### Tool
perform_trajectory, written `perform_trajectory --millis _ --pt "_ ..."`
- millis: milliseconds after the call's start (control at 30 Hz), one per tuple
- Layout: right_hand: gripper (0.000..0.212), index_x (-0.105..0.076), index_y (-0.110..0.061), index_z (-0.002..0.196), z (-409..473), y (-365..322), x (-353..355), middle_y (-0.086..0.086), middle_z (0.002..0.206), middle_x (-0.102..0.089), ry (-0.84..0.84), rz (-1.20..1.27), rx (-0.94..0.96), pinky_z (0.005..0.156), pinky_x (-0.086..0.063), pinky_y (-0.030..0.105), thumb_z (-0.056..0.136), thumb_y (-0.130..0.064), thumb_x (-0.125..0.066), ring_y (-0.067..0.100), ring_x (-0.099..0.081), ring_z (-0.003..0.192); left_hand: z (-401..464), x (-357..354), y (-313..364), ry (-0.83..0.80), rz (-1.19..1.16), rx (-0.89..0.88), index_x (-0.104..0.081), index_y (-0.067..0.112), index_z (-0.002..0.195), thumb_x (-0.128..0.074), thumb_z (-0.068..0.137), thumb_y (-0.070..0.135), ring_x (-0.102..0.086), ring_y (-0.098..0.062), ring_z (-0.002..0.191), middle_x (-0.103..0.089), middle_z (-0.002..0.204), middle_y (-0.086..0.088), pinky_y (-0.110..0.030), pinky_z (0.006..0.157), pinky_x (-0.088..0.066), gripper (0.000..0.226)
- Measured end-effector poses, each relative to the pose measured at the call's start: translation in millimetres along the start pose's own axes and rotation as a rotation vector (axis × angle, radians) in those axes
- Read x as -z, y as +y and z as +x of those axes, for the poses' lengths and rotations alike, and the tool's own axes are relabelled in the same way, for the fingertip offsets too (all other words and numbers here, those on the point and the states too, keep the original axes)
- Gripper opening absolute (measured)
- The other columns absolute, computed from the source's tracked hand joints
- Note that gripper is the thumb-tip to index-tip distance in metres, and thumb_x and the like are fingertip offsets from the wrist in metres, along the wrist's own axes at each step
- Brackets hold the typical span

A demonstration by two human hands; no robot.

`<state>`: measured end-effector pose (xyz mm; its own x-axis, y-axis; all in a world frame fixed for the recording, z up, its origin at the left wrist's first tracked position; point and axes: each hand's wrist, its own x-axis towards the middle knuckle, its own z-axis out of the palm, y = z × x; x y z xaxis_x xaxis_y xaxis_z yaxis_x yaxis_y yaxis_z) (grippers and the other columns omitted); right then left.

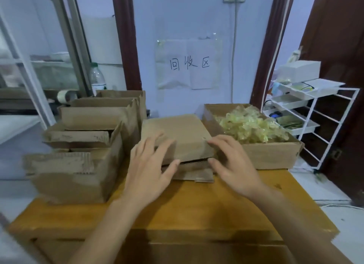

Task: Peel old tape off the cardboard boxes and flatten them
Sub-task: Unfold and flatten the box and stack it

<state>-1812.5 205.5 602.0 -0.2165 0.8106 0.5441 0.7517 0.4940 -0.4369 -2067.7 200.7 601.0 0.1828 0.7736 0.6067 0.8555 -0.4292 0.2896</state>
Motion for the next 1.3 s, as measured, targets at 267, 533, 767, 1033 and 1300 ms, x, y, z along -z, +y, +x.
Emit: perform_trajectory --millis 267,533,767,1033,1300 --pt "0.068 -0.046 -0.025 0.148 1 -17 -29 -0.011 0.154 -0.032 0.145 0.045 -0.131 0.116 -0.031 0.027 0.090 -0.034 -0.080 0.010 -0.032 0.145 -12 -15 -26 0.128 -0.105 0.037 -0.044 0.032 0.154 -0.074 0.088 0.057 -0.013 -0.014 0.158 -0.024 0.169 0.003 -0.030 0.125 -0.009 0.076" --pt "0.061 -0.050 -0.031 0.142 3 -23 -56 -0.009 0.153 -0.035 0.194 0.026 -0.107 0.116 -0.039 0.037 0.089 -0.026 -0.080 0.016 -0.035 0.143 -15 -37 -35 0.230 -0.164 0.078 -0.043 0.025 0.156 -0.075 0.090 0.046 -0.036 -0.025 0.150 -0.029 0.167 -0.005 -0.054 0.111 -0.049 0.076" --pt "0.063 -0.049 -0.032 0.137 9 -27 -53 -0.012 0.146 -0.034 0.173 0.014 -0.180 0.107 -0.045 0.039 0.085 -0.024 -0.084 0.019 -0.041 0.135 -17 -38 -36 0.241 -0.111 0.047 -0.046 0.024 0.155 -0.074 0.090 0.050 -0.035 -0.026 0.150 -0.032 0.165 -0.006 -0.046 0.118 -0.039 0.076" --pt "0.089 -0.038 -0.038 0.142 3 -23 -47 -0.018 0.153 -0.023 0.053 0.057 -0.191 0.096 -0.044 0.032 0.072 -0.009 -0.084 0.017 -0.038 0.132 -19 -33 -32 0.150 -0.137 0.025 -0.035 0.032 0.159 -0.072 0.082 0.042 -0.021 -0.021 0.155 -0.020 0.169 0.002 -0.041 0.122 -0.025 0.086" --pt "0.085 -0.039 -0.036 0.149 0 -26 -69 -0.017 0.161 -0.024 0.244 0.038 -0.209 0.101 -0.034 0.029 0.080 -0.024 -0.088 0.019 -0.038 0.139 -17 -37 -33 0.232 -0.117 0.034 -0.040 0.025 0.154 -0.082 0.085 0.023 -0.033 -0.024 0.151 -0.031 0.164 -0.002 -0.050 0.120 -0.039 0.081"
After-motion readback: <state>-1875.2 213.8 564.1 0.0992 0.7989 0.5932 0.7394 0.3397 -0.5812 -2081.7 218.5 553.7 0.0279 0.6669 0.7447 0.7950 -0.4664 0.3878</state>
